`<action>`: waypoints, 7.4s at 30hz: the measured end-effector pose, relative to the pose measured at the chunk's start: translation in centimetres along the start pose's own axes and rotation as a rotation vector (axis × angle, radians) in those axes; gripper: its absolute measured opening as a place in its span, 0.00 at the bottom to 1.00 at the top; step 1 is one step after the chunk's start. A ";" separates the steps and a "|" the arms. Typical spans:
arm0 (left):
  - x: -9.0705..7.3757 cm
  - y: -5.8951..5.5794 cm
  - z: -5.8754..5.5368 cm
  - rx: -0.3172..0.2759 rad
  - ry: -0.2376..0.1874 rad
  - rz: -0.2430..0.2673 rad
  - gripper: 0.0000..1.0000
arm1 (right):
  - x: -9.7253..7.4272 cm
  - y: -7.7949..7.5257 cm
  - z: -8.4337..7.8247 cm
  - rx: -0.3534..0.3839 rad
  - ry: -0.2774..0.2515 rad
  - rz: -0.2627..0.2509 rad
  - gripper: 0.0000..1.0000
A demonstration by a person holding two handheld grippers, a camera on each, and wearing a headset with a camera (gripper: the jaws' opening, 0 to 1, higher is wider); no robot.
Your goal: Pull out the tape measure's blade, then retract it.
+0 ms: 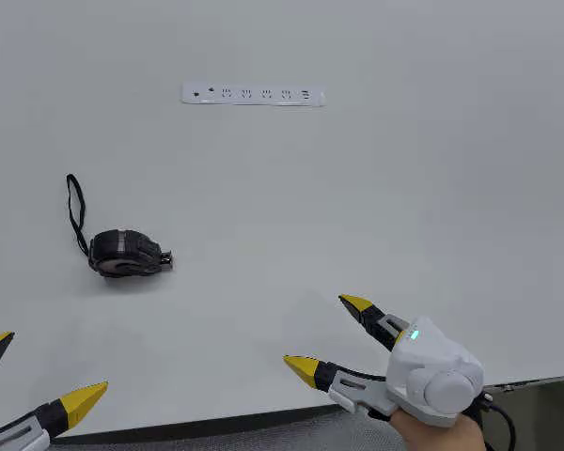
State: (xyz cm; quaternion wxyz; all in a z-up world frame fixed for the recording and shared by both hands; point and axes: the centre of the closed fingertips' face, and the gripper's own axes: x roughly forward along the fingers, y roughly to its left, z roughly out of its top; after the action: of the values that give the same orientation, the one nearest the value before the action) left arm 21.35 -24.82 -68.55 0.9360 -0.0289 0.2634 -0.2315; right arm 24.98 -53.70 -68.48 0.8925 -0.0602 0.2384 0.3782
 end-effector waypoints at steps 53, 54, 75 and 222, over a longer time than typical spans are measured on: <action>0.2 1.1 1.4 0.107 -0.014 -0.079 0.80 | 0.9 1.1 1.3 -0.045 -0.059 0.122 0.67; 0.3 1.1 1.6 0.123 -0.015 -0.086 0.80 | 0.9 0.9 1.3 -0.048 -0.054 0.117 0.67; 2.7 1.2 2.5 0.219 0.040 -0.217 0.81 | 4.2 1.0 1.5 -0.104 -0.023 0.218 0.63; 16.7 5.0 1.0 0.453 0.270 -0.510 0.32 | 20.7 2.7 2.4 -0.199 -0.010 0.593 0.46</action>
State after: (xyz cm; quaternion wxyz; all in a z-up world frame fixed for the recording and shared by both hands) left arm 36.52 -27.89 -76.60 0.7876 0.1454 0.3110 -0.5117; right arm 36.40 -37.73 -75.90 0.7342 -0.0733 0.2029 0.6438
